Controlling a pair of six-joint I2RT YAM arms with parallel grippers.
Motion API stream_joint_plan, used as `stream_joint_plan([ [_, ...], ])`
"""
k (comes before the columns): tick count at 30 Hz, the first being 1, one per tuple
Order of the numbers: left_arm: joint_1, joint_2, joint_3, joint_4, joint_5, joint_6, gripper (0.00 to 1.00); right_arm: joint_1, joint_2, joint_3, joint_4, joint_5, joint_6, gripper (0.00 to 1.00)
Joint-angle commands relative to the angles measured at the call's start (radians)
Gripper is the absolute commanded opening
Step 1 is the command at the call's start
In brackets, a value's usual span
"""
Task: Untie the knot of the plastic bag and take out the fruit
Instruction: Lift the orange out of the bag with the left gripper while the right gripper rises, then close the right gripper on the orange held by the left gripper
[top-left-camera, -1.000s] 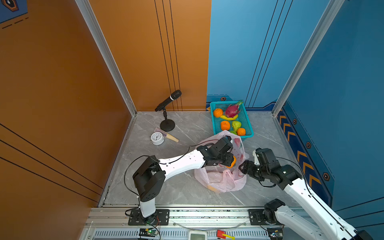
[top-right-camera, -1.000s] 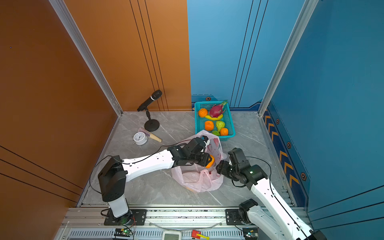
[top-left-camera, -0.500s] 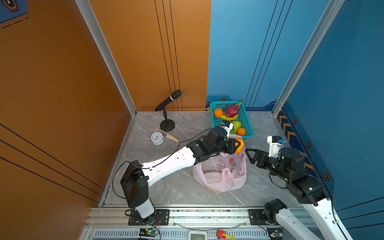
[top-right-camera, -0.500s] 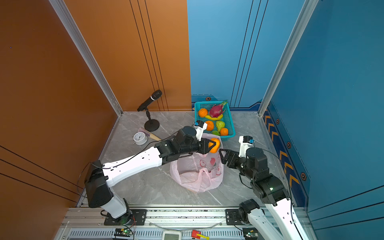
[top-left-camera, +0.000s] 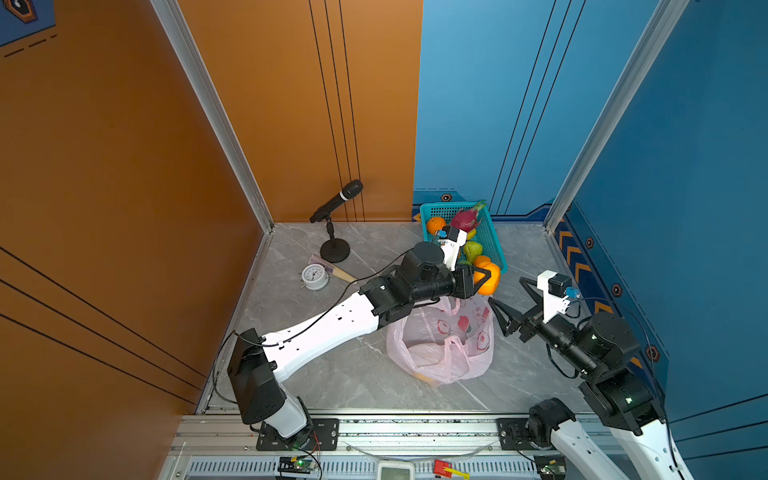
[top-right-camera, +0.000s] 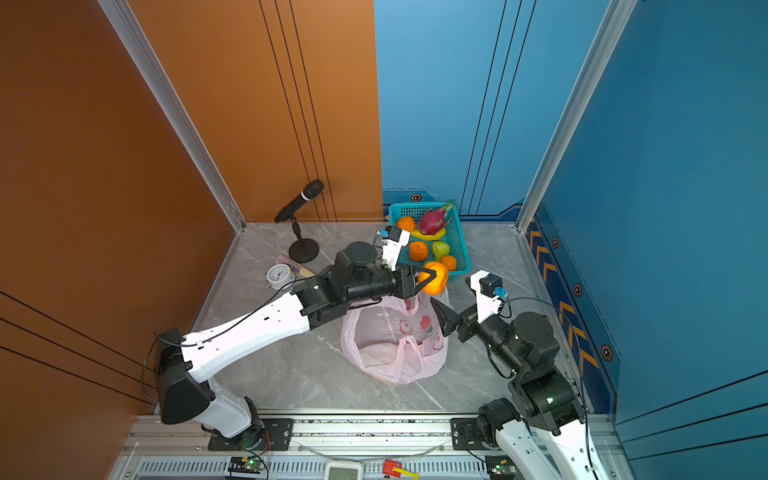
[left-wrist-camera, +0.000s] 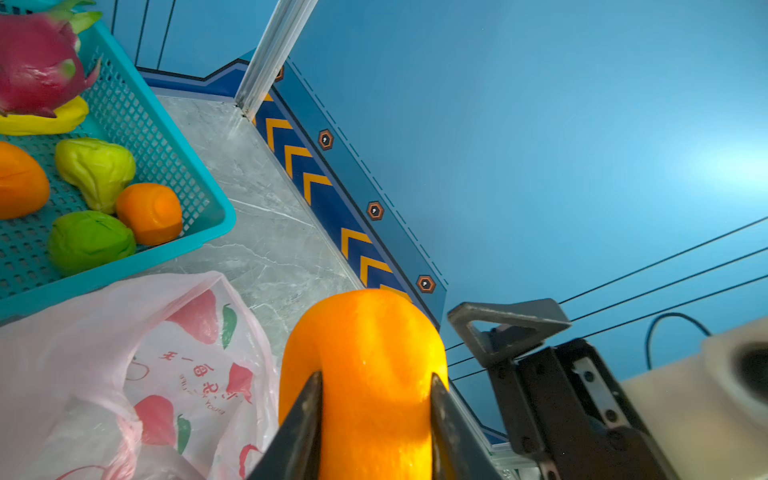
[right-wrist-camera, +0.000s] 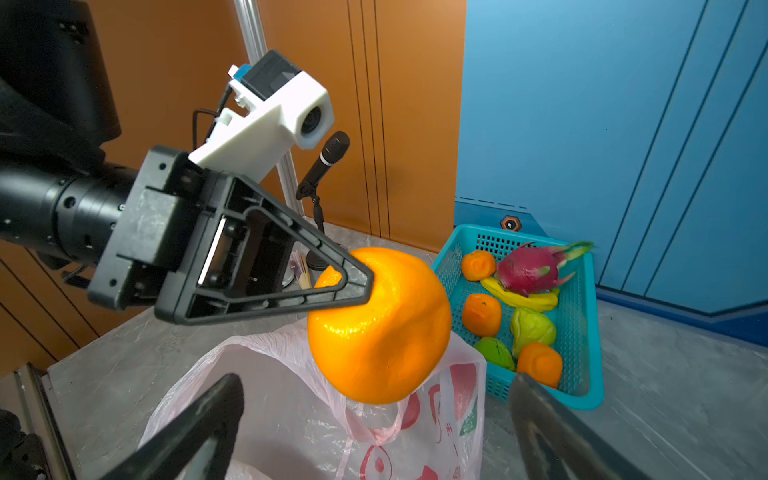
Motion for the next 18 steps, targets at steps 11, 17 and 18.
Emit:
stream_joint_plan([
  [11,0.007,-0.105,-0.013,0.020,0.079,0.014,0.33,-0.011,0.108,-0.003,0.224,-0.210,-0.020,0.98],
  [17,0.005,-0.108,-0.009,0.015,0.103,0.019,0.33,-0.009,0.166,0.021,0.277,-0.292,-0.010,0.87],
  [18,0.005,-0.110,-0.010,0.014,0.104,0.021,0.33,-0.009,0.174,0.024,0.280,-0.297,-0.007,0.84],
])
